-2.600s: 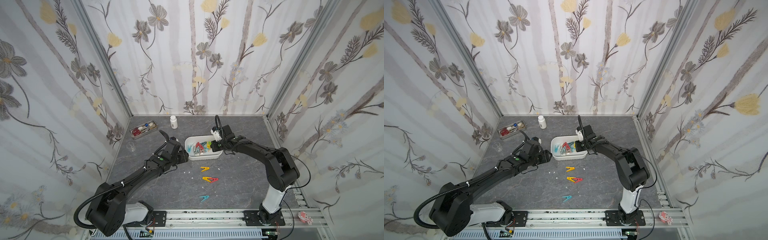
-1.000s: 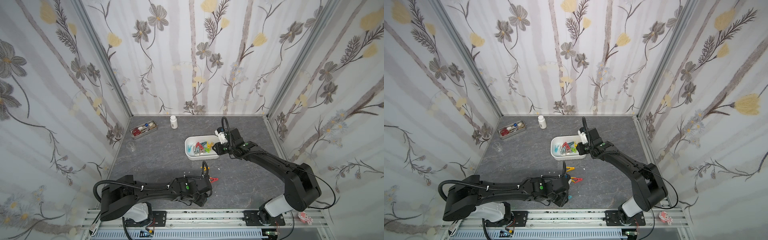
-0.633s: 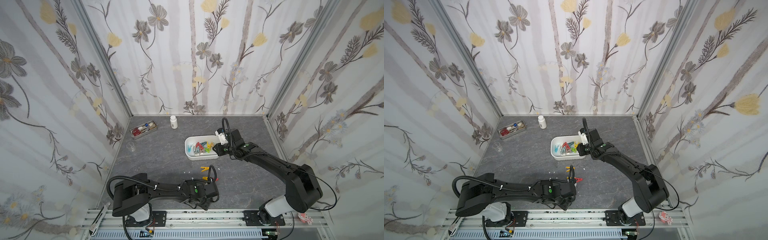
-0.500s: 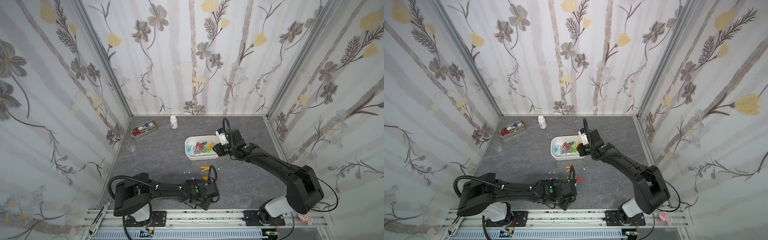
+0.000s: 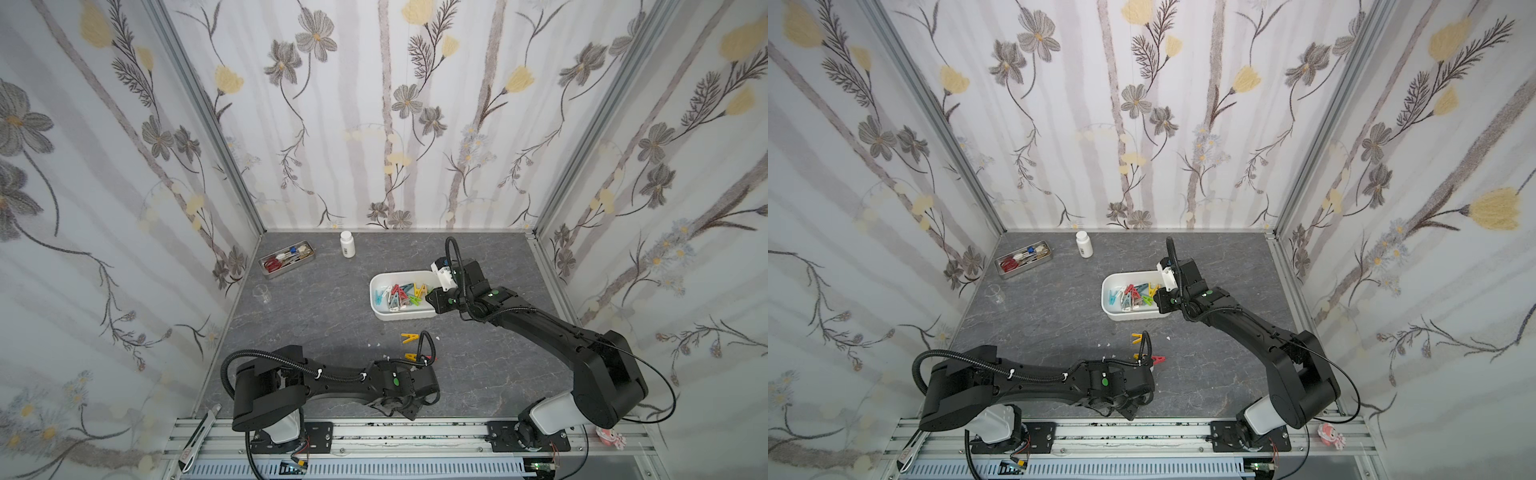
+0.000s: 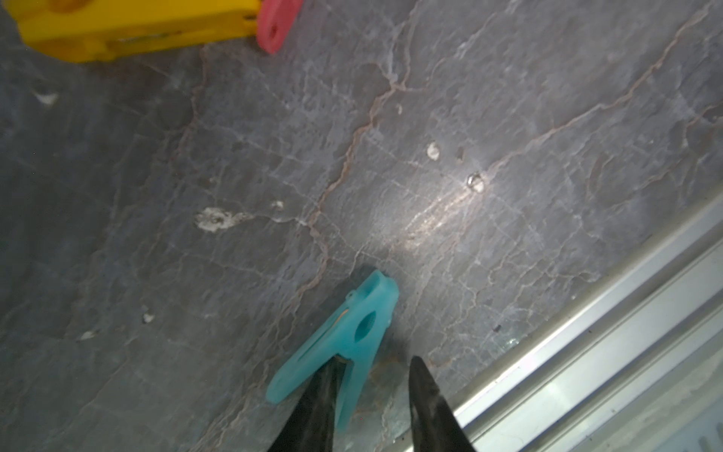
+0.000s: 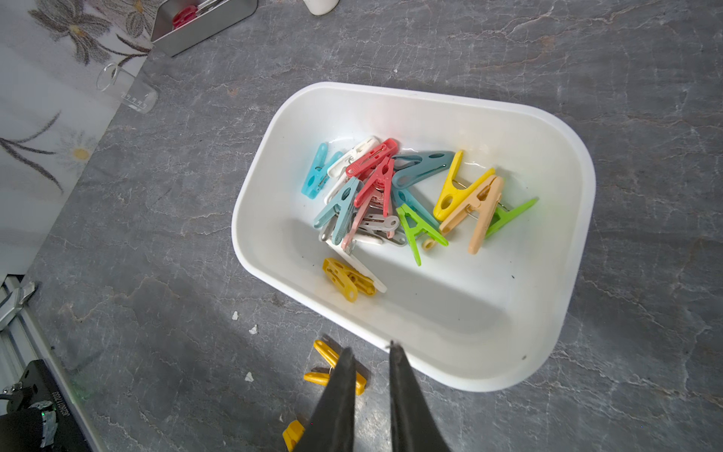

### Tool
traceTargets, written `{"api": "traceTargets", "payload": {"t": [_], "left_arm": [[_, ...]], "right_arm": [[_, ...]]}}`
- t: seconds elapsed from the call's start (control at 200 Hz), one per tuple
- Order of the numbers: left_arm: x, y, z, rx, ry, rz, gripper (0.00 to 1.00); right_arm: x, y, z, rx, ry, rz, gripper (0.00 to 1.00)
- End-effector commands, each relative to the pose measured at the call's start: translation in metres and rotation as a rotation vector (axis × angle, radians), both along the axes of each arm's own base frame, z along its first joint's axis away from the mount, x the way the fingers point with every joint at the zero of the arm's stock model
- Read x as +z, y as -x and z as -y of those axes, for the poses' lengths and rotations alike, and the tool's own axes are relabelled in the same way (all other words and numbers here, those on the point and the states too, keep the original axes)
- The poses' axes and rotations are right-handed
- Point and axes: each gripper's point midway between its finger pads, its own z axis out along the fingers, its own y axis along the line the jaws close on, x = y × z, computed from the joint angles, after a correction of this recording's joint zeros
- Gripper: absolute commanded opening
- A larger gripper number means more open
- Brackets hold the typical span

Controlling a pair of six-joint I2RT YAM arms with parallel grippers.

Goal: Put the clothespins into the storage box
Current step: Pick up the clothespin from the center of the board.

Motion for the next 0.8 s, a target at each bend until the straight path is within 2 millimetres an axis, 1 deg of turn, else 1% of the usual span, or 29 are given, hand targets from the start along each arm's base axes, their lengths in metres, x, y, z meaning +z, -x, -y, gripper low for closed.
{"api": "traceTargets", "payload": {"t": [0.0, 0.035, 0.18, 0.41, 0.505, 0.635, 0.729, 0.799], "left_arm": [[-0.004, 0.002, -0.002, 0.000, -0.014, -0.013, 0.31], [-0.004, 0.002, -0.003, 0.000, -0.015, -0.013, 0.30], [-0.006, 0.002, -0.004, 0.001, -0.020, -0.012, 0.17], [-0.007, 0.001, -0.001, 0.016, 0.006, -0.015, 0.09], [-0.004, 0.001, -0.001, 0.023, 0.021, -0.018, 0.07], [0.007, -0.006, 0.000, 0.064, 0.083, -0.035, 0.05], [0.022, -0.015, 0.001, 0.108, 0.166, -0.056, 0.04], [0.035, -0.025, 0.002, 0.150, 0.238, -0.077, 0.04]], "right_arm": [[0.006, -0.002, -0.004, 0.010, -0.024, 0.020, 0.16], [0.006, -0.002, -0.004, 0.012, -0.025, 0.019, 0.15], [0.008, -0.002, -0.006, 0.017, -0.036, 0.025, 0.14], [0.008, -0.001, -0.006, 0.018, -0.036, 0.023, 0.14], [0.008, 0.000, -0.005, 0.015, -0.036, 0.023, 0.14], [0.011, 0.000, -0.004, 0.008, -0.038, 0.035, 0.14], [0.014, -0.001, -0.001, -0.002, -0.035, 0.045, 0.14], [0.015, -0.002, 0.000, -0.009, -0.030, 0.053, 0.14]]}}
